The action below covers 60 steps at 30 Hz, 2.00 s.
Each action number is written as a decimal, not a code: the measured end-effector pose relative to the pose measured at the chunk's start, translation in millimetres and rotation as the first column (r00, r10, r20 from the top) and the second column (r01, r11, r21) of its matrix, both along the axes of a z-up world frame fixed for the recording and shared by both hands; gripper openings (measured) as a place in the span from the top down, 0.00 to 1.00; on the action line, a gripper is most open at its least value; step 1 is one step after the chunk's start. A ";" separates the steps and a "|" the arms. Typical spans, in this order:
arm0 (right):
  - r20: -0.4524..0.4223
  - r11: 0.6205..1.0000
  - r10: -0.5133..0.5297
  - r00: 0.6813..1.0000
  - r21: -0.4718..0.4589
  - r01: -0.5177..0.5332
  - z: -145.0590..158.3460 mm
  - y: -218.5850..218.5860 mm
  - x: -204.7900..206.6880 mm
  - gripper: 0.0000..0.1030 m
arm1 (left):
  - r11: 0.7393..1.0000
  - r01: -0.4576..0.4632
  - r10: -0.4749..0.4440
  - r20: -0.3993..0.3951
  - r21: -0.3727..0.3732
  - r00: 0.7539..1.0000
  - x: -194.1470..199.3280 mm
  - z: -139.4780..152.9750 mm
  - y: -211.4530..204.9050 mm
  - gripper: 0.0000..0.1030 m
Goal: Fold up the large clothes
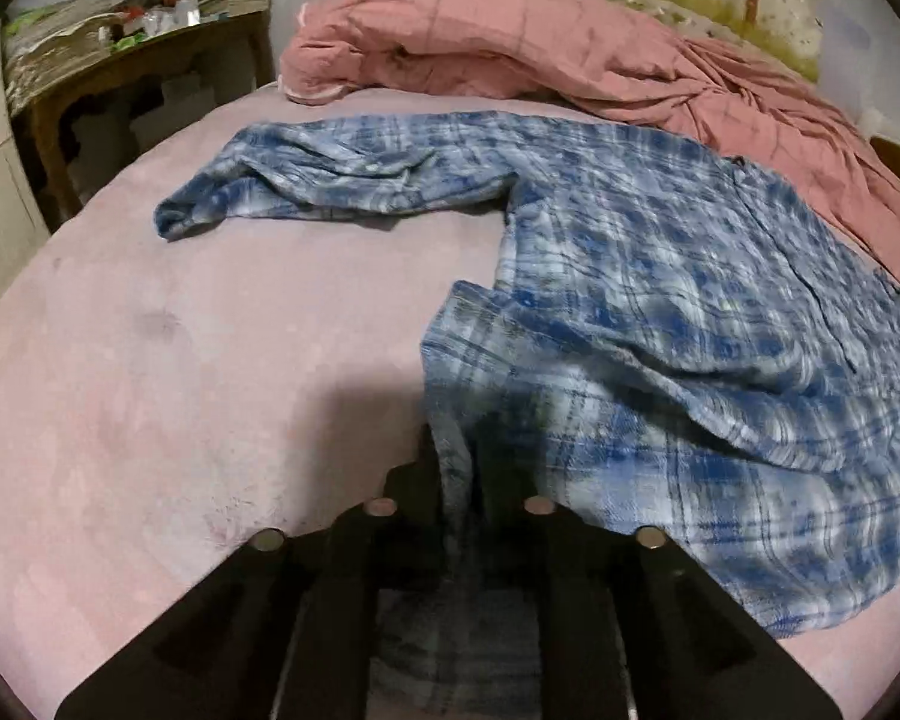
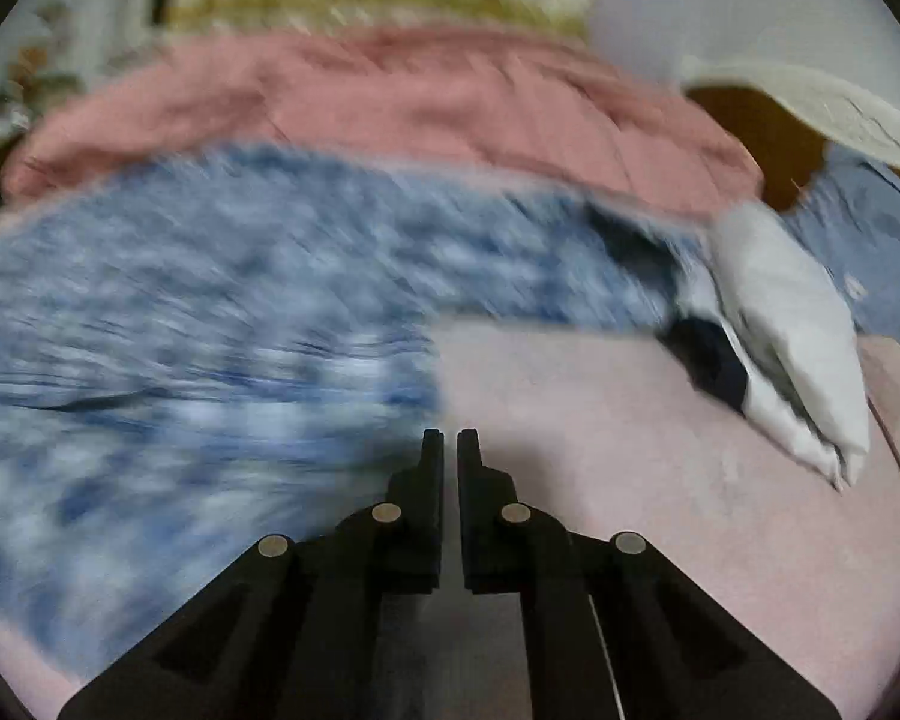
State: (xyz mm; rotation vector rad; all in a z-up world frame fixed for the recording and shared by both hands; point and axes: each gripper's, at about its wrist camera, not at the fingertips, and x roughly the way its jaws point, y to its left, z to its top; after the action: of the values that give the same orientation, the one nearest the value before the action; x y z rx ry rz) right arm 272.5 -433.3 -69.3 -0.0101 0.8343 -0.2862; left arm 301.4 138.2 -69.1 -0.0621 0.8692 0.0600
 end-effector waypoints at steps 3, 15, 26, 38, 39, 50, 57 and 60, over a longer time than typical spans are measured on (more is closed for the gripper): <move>0.067 0.995 -0.034 0.997 0.092 0.028 8.0 -19.9 -11.6 0.95 | 0.999 -0.002 0.000 0.065 0.043 0.998 -11.1 8.3 -5.0 0.47; 0.026 0.912 0.396 0.918 0.103 -0.396 40.8 96.1 -21.4 0.42 | 0.865 0.501 -0.494 -0.113 0.043 0.862 -13.6 29.9 -125.1 0.28; -0.130 0.900 0.434 0.891 0.028 -0.434 -3.6 174.3 49.4 0.32 | 0.905 0.392 -0.379 -0.101 0.166 0.920 41.3 2.4 -168.1 0.28; 0.127 0.965 0.249 0.960 0.052 -0.257 33.6 102.3 26.1 0.23 | 0.949 0.301 -0.313 0.184 0.089 0.932 23.7 41.0 -118.2 0.23; 0.166 0.970 0.238 0.957 0.012 -0.243 38.9 97.5 10.9 0.18 | 0.952 0.291 -0.305 0.200 0.096 0.931 15.8 44.2 -115.6 0.21; 0.412 0.993 0.119 0.904 -0.022 -0.120 87.0 81.1 -94.4 0.00 | 0.973 0.148 -0.219 0.500 0.179 0.838 -97.2 110.9 -103.4 0.00; 0.455 0.993 0.116 0.883 -0.022 -0.120 96.9 88.6 -136.6 0.00 | 0.968 0.224 -0.250 0.476 0.112 0.843 -142.0 105.8 -100.6 0.00; 0.419 0.994 0.102 0.902 -0.006 -0.110 85.3 84.4 -141.3 0.00 | 0.970 0.185 -0.238 0.456 0.159 0.857 -143.3 92.9 -99.3 0.00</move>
State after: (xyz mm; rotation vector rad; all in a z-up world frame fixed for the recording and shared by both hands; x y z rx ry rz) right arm 131.2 -348.9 16.0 0.0225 0.4054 -0.1678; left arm 158.0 38.9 23.8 0.1210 0.3750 -0.1124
